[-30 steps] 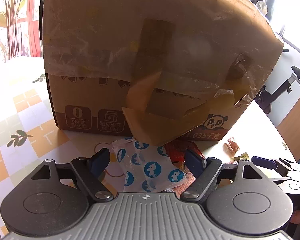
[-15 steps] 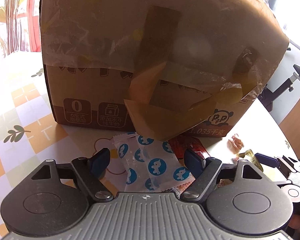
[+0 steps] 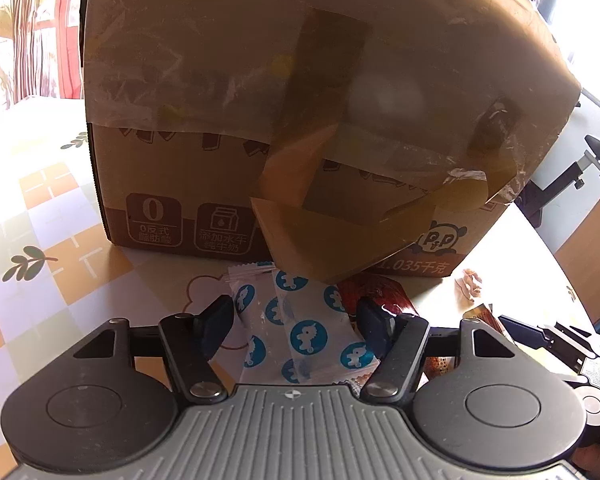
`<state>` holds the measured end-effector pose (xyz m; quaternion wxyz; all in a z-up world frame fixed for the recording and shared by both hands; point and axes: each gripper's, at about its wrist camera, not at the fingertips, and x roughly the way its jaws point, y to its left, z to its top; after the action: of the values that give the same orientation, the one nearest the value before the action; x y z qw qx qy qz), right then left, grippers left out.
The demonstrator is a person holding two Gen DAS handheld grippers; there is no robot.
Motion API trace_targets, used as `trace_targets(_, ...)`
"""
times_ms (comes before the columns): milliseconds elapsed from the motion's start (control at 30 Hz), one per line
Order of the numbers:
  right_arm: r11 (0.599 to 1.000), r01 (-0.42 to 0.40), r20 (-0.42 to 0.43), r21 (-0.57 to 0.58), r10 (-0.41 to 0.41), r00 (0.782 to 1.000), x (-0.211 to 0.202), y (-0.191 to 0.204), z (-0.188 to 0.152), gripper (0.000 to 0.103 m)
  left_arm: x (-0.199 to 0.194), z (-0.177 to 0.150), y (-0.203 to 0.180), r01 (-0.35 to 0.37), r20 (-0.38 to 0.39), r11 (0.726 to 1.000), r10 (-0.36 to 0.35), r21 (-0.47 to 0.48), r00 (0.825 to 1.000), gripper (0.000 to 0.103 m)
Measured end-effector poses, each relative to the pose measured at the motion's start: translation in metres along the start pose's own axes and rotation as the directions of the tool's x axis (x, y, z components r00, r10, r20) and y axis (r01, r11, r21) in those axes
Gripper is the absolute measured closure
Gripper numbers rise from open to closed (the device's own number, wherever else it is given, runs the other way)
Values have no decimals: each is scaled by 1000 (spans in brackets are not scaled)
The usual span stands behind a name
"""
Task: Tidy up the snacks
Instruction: 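Grasp the blue-dotted white packet with the left tool while the right tool grasps the gold snack pack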
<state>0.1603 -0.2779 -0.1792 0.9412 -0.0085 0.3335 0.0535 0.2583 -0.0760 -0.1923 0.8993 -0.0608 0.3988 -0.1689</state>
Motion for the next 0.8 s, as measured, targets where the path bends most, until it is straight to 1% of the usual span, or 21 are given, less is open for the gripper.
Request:
trace_targets(67,1000,-11,1,5,11,1000,-1,-3,1,51,0,0,2,-1,-1,1000,1,-9,1000,39)
trace_targets(200,1000,-21,2,-3,21,1000,-2,-3,2,51,4,1,2,-6,-7,1000,5,-16,1000,41)
trace_targets(267,1000,-23,2,-2,23,1000,-3,-4,2,51,3,0,1,-18,6,1000,18,-3,1000,52)
trace_targets(333,1000,-26,3,2,26,1000,-3,-5,2,51,-3,0,4,-9,24,1000,9,2,1000,54)
trace_targets(467,999,-30,5,10,30,1000,-4,-6,2,52,-16,-1,12,-4,50,1000,4,-5,999,56)
trace_targets(667,999,-43,5,8,43,999,-8,-5,3,53,-36,-6,25,-29,32,999,30,-21,999,56)
trace_targets(800,999,-53,1,0,53,999,-14,-3,6,53,-50,-8,27,-40,48,999,40,0,998,56)
